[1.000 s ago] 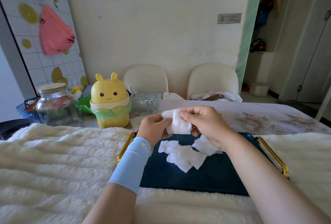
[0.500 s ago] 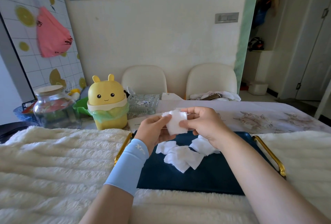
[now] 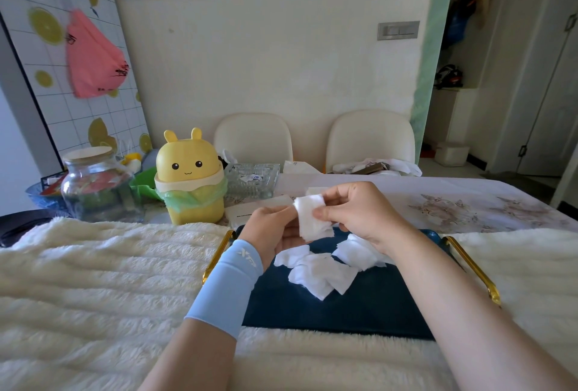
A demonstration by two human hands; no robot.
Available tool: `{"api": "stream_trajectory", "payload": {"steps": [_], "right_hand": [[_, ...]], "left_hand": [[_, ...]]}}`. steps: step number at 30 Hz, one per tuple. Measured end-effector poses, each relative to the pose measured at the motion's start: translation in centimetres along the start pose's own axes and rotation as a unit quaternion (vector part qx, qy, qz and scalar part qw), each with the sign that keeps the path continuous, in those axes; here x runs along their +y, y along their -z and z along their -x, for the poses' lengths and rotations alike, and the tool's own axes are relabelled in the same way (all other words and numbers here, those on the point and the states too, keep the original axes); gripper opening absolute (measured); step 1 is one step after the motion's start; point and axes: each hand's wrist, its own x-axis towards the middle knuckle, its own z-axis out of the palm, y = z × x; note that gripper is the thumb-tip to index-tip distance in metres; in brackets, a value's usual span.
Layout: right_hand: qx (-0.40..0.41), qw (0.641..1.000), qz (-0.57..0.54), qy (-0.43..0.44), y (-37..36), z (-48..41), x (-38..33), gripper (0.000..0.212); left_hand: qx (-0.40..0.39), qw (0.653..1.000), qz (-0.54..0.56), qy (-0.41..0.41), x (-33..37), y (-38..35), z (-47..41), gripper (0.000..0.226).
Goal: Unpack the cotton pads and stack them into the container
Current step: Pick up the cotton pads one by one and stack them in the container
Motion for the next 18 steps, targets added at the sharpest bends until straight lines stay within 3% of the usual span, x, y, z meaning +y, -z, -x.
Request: {"api": "stream_trajectory", "payload": {"steps": [5,10,13,15,18], "right_hand": [[0.007,1.000,0.020,0.003,0.2,0.1,0.0,0.022],[0.024,0.999,0.021,-0.006,0.0,0.1,0.0,0.033],[0.000,0.999,-0.002,-0.035,0.2,0.0,0.2,0.040],[-0.027,0.995,-0.067,-0.069,0.1,0.2,0.3,0.033],[0.005,0.992,-0.105,-0.072,-0.2,0.0,0.5,0.016]], "left_hand": [[0.014,1.000,0.004,-0.004,0.0,0.0,0.0,0.028],[-0.013,1.000,-0.020,-0.012,0.3,-0.2,0.2,0.048],[-0.036,0.996,-0.077,-0.039,0.1,0.2,0.2,0.030],[-0.041,0.995,-0.086,-0.042,0.0,0.5,0.0,0.023],[-0.060,0.994,-0.082,-0.030,0.3,0.8,0.3,0.025]]}}
